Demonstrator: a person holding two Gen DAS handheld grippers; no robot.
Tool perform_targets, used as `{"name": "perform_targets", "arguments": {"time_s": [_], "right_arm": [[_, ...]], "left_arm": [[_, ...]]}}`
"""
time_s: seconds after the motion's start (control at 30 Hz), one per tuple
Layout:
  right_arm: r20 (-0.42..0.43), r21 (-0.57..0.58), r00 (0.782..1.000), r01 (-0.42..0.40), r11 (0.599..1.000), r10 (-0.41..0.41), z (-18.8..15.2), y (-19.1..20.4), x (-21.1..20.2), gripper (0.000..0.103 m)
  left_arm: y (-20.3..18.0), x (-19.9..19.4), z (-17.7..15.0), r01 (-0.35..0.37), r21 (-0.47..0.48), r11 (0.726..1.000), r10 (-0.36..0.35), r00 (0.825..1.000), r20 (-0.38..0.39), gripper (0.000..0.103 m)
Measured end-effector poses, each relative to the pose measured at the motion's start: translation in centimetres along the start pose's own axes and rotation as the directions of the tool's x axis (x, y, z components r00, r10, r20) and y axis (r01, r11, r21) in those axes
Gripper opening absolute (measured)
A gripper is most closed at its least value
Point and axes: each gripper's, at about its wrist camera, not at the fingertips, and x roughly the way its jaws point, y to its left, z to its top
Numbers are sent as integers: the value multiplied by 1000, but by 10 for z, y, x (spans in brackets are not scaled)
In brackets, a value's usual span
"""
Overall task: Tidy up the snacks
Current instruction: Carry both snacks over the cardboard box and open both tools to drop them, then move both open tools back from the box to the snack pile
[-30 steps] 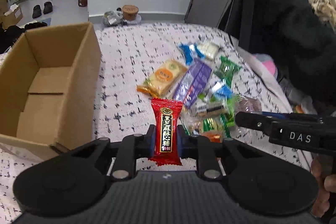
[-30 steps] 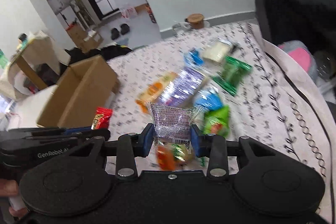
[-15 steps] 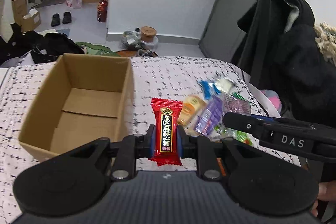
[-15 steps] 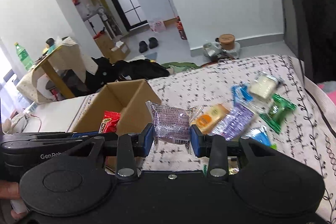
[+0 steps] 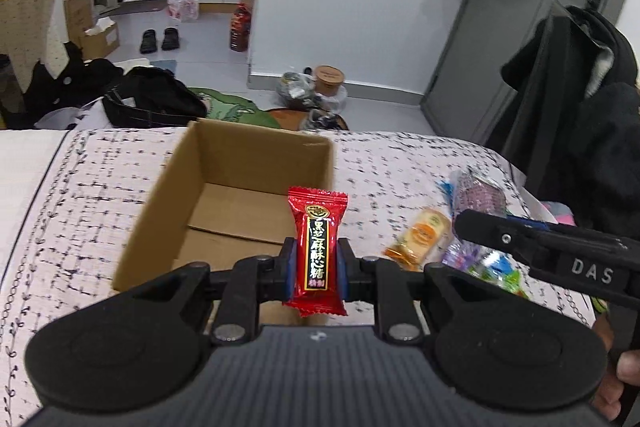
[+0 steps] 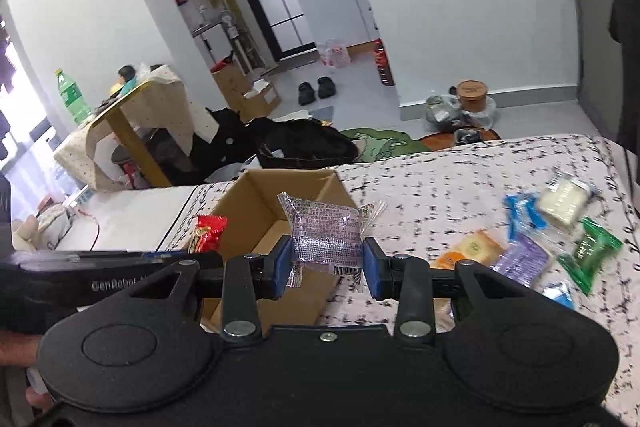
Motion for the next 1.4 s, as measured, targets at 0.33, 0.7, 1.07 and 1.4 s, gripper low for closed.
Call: {"name": "perform_targets", "arguments": {"time_s": [0.33, 0.7, 1.07, 1.4], "right_arm": [[-53, -54, 996, -80, 995, 77, -1, 28, 29, 36], [-86, -94, 988, -135, 986, 128, 7, 48, 51, 36], [-74, -55, 980, -187, 981, 183, 13, 50, 65, 48], [-37, -88, 994, -104, 991, 102, 8, 41, 40, 97]], "left_arm": [[39, 5, 5, -76, -86, 993, 75, 997, -5, 19], [58, 12, 9, -154, -123, 980, 154, 988, -11, 23], [65, -8, 0, -210, -183, 960, 211, 977, -15, 46], [61, -14, -7, -238, -197, 951, 238, 971, -21, 61]]}}
